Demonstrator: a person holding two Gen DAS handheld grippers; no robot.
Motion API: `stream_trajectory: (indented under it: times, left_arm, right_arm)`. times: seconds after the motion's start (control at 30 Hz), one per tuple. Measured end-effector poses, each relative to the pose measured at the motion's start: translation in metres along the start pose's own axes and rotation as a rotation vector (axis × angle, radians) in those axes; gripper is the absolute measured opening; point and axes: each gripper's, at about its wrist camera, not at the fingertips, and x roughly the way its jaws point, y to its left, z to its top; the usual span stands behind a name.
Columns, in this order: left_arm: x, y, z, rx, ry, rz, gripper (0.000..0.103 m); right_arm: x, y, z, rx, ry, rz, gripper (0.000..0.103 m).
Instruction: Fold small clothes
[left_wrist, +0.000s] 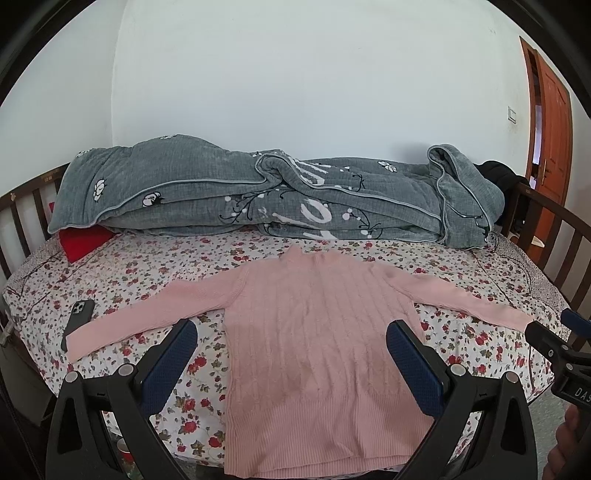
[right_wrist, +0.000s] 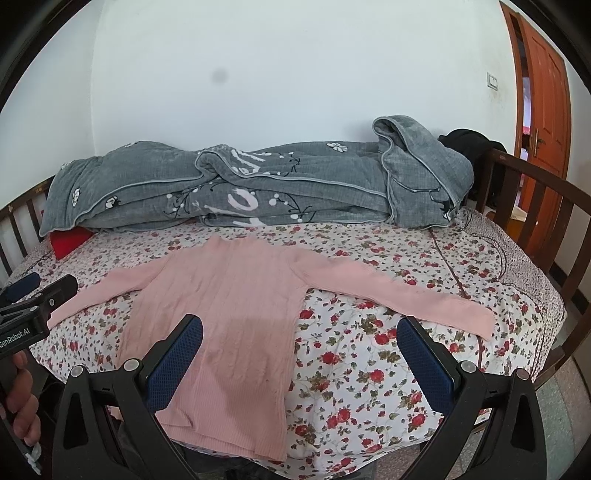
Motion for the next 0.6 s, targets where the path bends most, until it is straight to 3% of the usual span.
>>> stream_trajectory:
  times: [0.6]
  left_arm:
    - [-0.0067,-0.0058,0.0055,-0.002,-0.008,-0.002,0.103]
  right_arm:
    - [-0.0014,0.0034,-0.0003,-0.009,-0.008,0.003,0.103]
